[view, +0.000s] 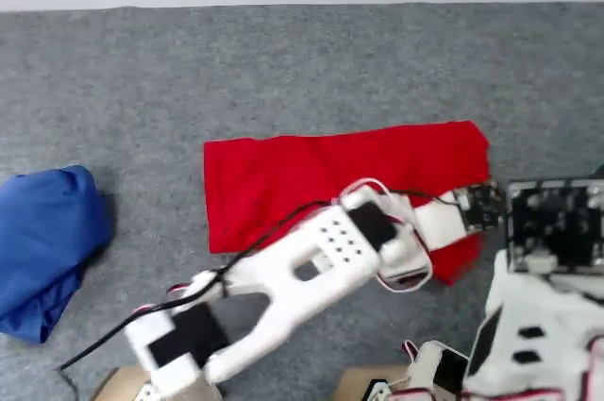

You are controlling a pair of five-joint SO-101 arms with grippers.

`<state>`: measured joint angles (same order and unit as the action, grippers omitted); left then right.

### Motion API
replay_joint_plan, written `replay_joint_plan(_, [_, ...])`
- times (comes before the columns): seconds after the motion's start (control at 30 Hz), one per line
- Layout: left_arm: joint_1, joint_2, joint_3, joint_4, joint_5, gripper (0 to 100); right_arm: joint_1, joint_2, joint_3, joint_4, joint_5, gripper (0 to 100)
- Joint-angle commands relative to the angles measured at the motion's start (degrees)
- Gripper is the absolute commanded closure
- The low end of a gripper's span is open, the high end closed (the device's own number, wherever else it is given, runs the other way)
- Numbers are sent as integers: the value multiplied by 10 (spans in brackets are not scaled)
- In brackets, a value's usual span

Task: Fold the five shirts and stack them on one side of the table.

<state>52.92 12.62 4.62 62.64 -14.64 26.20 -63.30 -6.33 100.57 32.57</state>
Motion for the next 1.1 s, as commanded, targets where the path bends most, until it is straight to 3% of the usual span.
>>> replay_joint_plan(0.0, [6,60,-105,42,4,837,7,-22,18,21,13,976])
replay_joint_plan(0.2, [37,187,-296,173,3,836,7,-33,35,20,32,976])
replay_joint_plan(0.43, [37,311,-484,259,3,836,7,-36,35,19,32,976])
replay_joint_plan(0.57, [36,362,-571,292,2,853,7,-36,35,19,32,976])
replay_joint_plan(0.73, [36,397,-685,338,-1,988,7,-33,35,19,32,976])
replay_joint_plan(0.87, [36,404,-756,372,-1,994,7,-32,36,18,32,976])
replay_joint_plan(1.07, [3,405,-783,353,0,994,7,-32,36,18,32,976])
